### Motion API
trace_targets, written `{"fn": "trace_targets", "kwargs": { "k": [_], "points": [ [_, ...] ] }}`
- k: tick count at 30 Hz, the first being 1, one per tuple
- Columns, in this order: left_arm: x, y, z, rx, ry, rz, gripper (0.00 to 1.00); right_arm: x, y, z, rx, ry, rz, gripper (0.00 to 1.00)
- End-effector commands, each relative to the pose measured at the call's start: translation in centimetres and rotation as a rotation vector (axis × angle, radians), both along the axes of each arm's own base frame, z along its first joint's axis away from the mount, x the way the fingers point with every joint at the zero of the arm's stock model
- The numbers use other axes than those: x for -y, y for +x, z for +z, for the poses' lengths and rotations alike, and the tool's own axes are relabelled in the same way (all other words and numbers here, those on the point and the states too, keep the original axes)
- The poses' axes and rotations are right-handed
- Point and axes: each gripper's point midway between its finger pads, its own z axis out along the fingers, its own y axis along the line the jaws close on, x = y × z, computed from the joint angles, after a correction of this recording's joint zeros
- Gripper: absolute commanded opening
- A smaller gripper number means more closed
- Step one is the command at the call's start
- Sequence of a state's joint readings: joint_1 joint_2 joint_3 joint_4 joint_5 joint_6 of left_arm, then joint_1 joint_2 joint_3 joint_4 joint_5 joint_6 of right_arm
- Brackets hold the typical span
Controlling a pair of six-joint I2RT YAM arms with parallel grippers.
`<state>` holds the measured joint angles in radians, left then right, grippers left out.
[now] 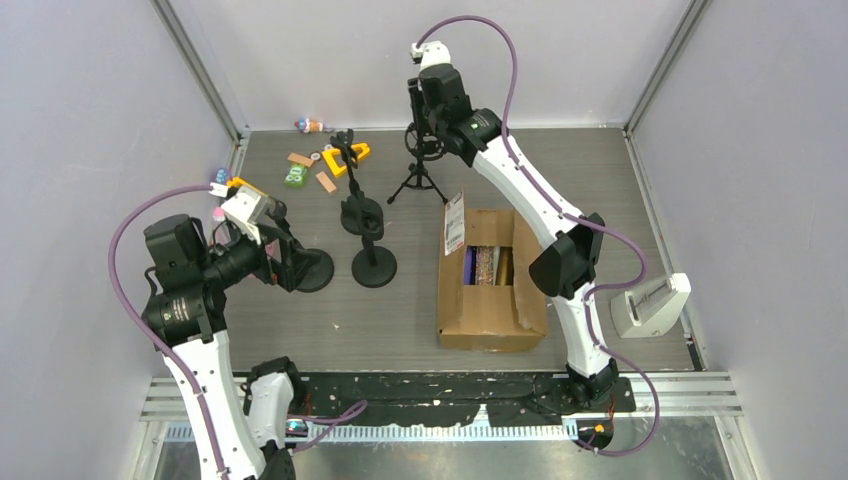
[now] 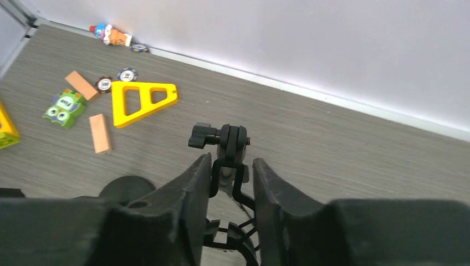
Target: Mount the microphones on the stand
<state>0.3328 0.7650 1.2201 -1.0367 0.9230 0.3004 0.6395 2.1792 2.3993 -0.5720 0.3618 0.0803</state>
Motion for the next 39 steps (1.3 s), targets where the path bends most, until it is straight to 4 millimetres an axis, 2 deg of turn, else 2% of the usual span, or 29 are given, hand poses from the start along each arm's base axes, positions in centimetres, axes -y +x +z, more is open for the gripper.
{"fn": "trace_targets", "kwargs": {
  "k": [1, 6, 9, 14, 15, 16, 17, 18, 20, 21, 22, 23, 24, 25, 26, 27, 28, 29, 30, 31, 32, 33, 34, 35, 37, 39],
  "points": [
    [0.0, 0.2, 0.7, 0.049, 0.02, -0.011, 0.99, 0.7, -1.6, 1.9, -0.009, 0.016, 0.04, 0.46],
    [0.1, 0.1, 0.9, 0.057, 0.018, -0.014, 0.99, -0.3, -2.2, 1.2, -0.048, 0.061, 0.08, 0.66],
    [0.2, 0.1, 1.0, 0.059, 0.016, -0.014, 0.99, -0.5, -2.5, 1.7, -0.052, 0.09, 0.084, 0.75],
    [0.2, -0.1, 1.0, 0.062, 0.019, -0.014, 0.99, 0.2, -3.7, 5.0, -0.018, 0.143, 0.082, 0.84],
    [0.2, -0.1, 1.0, 0.063, 0.02, -0.013, 0.99, 0.8, -4.3, 6.6, 0.006, 0.156, 0.075, 0.85],
    [0.2, -0.1, 1.1, 0.065, 0.021, -0.013, 0.99, 1.3, -4.7, 6.8, 0.005, 0.154, 0.069, 0.86],
    [0.2, -0.1, 1.2, 0.066, 0.021, -0.013, 0.99, 2.2, -5.7, 8.6, 0.034, 0.169, 0.061, 0.87],
    [0.2, -0.1, 1.4, 0.07, 0.022, -0.013, 0.99, 3.1, -6.8, 9.5, 0.045, 0.172, 0.058, 0.89],
    [0.2, -0.1, 1.7, 0.08, 0.026, -0.012, 0.99, 4.5, -8.5, 10.0, 0.058, 0.163, 0.057, 0.94],
    [0.2, -0.1, 1.9, 0.083, 0.026, -0.012, 0.99, 5.0, -8.8, 7.8, 0.027, 0.133, 0.048, 0.94],
    [0.3, -0.1, 2.0, 0.083, 0.024, -0.016, 0.99, 6.3, -10.2, 9.4, 0.06, 0.149, 0.036, 0.95],
    [0.4, -0.3, 2.2, 0.08, 0.018, -0.026, 0.99, 6.8, -10.6, 6.9, 0.018, 0.119, 0.023, 0.95],
    [0.5, -0.3, 2.3, 0.069, 0.011, -0.032, 0.99, 8.0, -11.8, 7.6, 0.031, 0.127, 0.009, 0.95],
    [0.9, -0.5, 2.4, 0.048, -0.004, -0.049, 0.99, 8.5, -12.4, 5.0, -0.018, 0.103, -0.005, 0.95],
    [1.4, -0.8, 2.6, 0.024, -0.02, -0.075, 0.99, 9.5, -13.6, 5.5, -0.008, 0.113, -0.016, 0.95],
    [2.0, -1.2, 2.6, -0.009, -0.035, -0.104, 0.99, 10.0, -14.3, 2.4, -0.064, 0.083, -0.029, 0.95],
    [2.7, -1.5, 2.6, -0.038, -0.038, -0.135, 0.99, 11.1, -15.5, 2.8, -0.049, 0.089, -0.044, 0.95],
    [3.4, -1.7, 2.5, -0.06, -0.035, -0.159, 0.99, 11.7, -16.2, -0.2, -0.1, 0.053, -0.058, 0.95],
    [4.1, -1.9, 2.6, -0.057, -0.017, -0.184, 0.99, 12.6, -17.3, 0.0, -0.09, 0.065, -0.065, 0.95],
    [4.9, -2.2, 2.7, -0.051, -0.002, -0.214, 0.99, 13.4, -18.6, -2.0, -0.124, 0.049, -0.071, 0.95],
    [5.8, -2.6, 2.7, -0.048, 0.01, -0.24, 0.99, 13.6, -19.4, -2.7, -0.137, 0.045, -0.068, 0.95],
    [6.4, -2.8, 2.7, -0.041, 0.024, -0.261, 0.99, 14.1, -20.5, -4.6, -0.173, 0.03, -0.07, 0.95],
    [7.1, -3.2, 2.7, -0.048, 0.03, -0.288, 0.99, 14.1, -21.2, -5.3, -0.187, 0.024, -0.062, 0.95],
    [7.6, -3.0, 2.6, -0.075, 0.025, -0.296, 0.99, 14.7, -22.1, -6.9, -0.217, 0.004, -0.069, 0.96],
    [8.1, -2.5, 1.8, -0.134, 0.051, -0.301, 0.99, 14.8, -23.4, -8.7, -0.25, -0.026, -0.06, 0.98],
    [8.8, -2.4, 1.0, -0.149, 0.153, -0.34, 0.99, 15.3, -24.4, -9.6, -0.268, -0.058, -0.07, 0.99]
  ]
}}
